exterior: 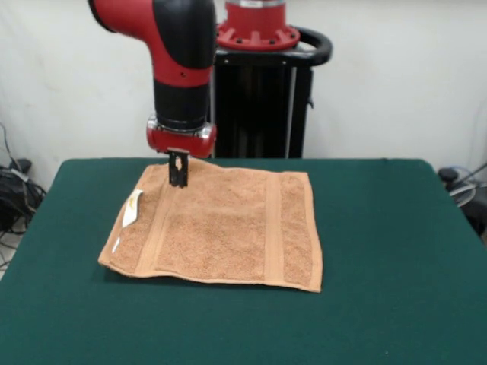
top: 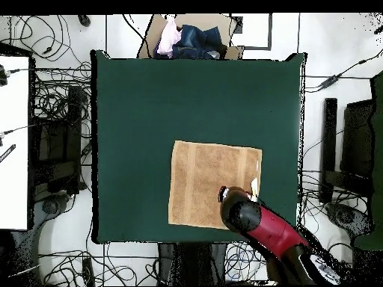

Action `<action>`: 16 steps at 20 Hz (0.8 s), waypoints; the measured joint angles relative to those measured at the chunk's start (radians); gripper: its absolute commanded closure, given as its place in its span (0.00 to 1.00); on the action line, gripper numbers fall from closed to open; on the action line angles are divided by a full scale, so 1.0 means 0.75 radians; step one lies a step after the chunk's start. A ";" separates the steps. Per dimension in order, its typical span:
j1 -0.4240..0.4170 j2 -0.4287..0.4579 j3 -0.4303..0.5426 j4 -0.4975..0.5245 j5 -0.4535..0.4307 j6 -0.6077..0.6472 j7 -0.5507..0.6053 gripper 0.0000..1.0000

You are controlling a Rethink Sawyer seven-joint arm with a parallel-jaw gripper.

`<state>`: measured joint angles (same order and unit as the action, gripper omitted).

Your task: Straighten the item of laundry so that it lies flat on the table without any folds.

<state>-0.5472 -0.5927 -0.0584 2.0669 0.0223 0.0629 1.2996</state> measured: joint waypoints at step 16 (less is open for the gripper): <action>-0.013 0.231 0.037 -0.017 0.005 -0.011 0.000 1.00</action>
<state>-0.5573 -0.4197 -0.0306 2.0543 0.0260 0.0546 1.2996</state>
